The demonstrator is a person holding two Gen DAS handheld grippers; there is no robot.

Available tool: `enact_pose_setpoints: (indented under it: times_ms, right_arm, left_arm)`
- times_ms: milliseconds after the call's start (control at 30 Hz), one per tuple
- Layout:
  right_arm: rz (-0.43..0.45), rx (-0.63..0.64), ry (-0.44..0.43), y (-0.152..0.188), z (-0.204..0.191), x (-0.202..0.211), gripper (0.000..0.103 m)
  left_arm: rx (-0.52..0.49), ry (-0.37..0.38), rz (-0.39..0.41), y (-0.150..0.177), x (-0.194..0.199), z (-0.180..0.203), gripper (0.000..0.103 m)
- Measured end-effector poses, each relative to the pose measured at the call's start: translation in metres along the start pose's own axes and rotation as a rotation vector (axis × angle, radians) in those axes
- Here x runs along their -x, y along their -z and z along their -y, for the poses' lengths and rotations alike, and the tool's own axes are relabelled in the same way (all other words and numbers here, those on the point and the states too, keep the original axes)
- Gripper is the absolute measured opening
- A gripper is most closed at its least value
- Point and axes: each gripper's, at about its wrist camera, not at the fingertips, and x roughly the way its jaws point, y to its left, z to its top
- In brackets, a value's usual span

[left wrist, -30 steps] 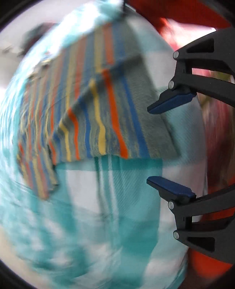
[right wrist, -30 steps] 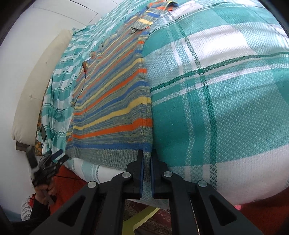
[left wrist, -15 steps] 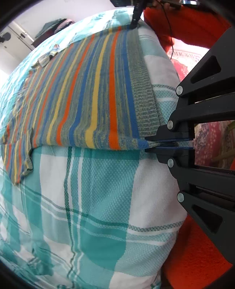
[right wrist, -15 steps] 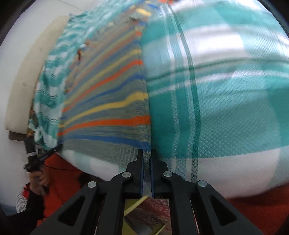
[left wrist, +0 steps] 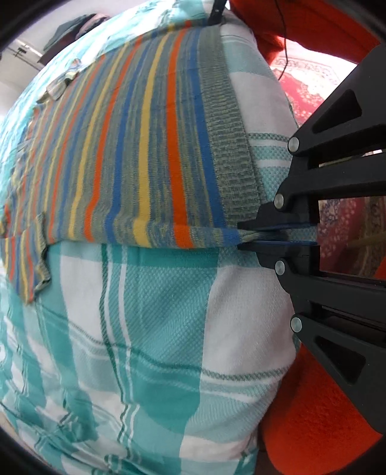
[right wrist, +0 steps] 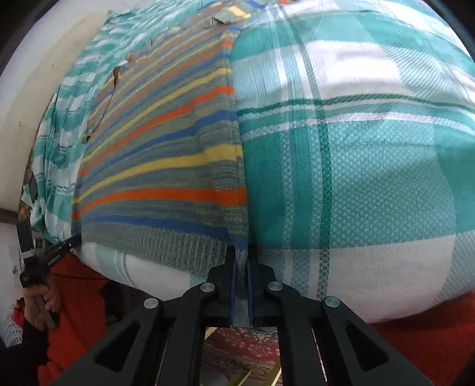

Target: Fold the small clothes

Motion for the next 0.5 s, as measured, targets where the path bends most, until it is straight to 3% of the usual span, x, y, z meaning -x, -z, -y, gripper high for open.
enact_pose_setpoints:
  times_ms: [33,100,167,300,333,367,400,500]
  right_arm:
    - [0.007,0.002,-0.009,0.002,0.001,0.002,0.008]
    - [0.009,-0.017,-0.048,0.006,0.005,0.009,0.016]
    - [0.007,-0.036,-0.067,0.01,0.008,0.02,0.026]
    - [0.115,0.015,0.05,0.008,0.001,0.064,0.03]
    - [0.146,0.048,0.088,0.003,-0.005,0.075,0.03]
    - [0.167,0.074,0.105,-0.002,-0.011,0.082,0.03]
    - [0.191,0.109,0.113,-0.009,-0.021,0.087,0.03]
    - [0.244,0.201,0.089,-0.032,-0.058,0.086,0.03]
  left_arm:
    - [0.009,-0.003,-0.001,0.002,0.003,-0.002,0.02]
    - [0.041,-0.025,0.004,0.008,0.016,-0.008,0.053]
    - [0.091,-0.067,0.051,0.013,0.038,-0.016,0.066]
    - [0.147,-0.132,0.203,0.001,0.087,-0.025,0.068]
    - [0.147,-0.129,0.248,-0.011,0.095,-0.022,0.071]
    - [0.14,-0.113,0.301,-0.024,0.101,-0.015,0.08]
    - [0.13,-0.101,0.332,-0.037,0.101,-0.008,0.086]
    - [0.06,-0.065,0.393,-0.053,0.089,0.019,0.087]
